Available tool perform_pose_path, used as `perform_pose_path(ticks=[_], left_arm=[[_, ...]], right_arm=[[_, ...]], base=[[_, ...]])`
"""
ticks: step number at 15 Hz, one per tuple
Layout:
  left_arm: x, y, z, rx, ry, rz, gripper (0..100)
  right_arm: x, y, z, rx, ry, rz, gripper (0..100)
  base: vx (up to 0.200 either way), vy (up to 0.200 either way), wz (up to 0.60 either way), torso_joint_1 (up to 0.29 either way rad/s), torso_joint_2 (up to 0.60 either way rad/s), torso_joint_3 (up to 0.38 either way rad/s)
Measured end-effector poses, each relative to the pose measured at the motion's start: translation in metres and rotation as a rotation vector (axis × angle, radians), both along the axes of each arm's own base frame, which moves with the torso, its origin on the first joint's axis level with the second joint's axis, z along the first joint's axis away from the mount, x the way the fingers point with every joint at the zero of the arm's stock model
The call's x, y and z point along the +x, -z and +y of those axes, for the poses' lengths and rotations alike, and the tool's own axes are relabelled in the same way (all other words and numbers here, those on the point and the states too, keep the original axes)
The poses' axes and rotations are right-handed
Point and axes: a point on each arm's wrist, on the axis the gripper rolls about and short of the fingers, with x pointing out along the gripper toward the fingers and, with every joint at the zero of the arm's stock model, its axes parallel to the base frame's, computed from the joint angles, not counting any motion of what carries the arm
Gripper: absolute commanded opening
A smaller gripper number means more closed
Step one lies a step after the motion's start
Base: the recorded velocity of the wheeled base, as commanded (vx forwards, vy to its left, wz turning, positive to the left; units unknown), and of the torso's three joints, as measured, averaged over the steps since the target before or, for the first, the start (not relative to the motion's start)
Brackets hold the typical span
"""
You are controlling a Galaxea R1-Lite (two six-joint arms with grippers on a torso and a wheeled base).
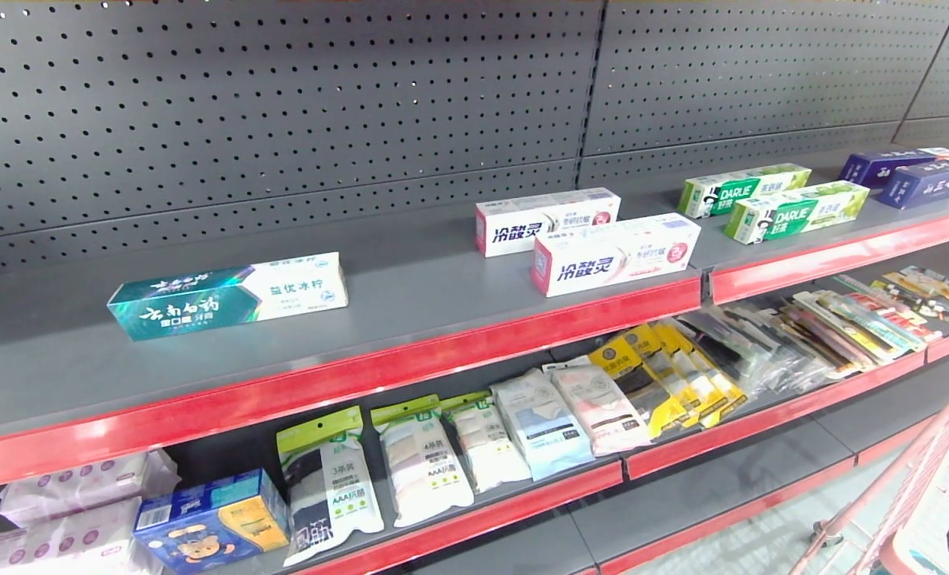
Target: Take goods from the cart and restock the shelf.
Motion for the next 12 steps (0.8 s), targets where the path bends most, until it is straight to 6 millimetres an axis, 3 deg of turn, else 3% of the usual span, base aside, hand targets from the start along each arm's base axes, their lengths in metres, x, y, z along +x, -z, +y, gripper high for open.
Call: perform_pose_path(ticks=[12], left_arm=[[0.0,0.0,0.0,0.0,0.0,0.0,100]], right_arm=[[-0.0001,0.0028,0.0001,0.007,0.0,0.005,100]], base=[[0.0,0.0,0.0,0.0,0.0,0.0]])
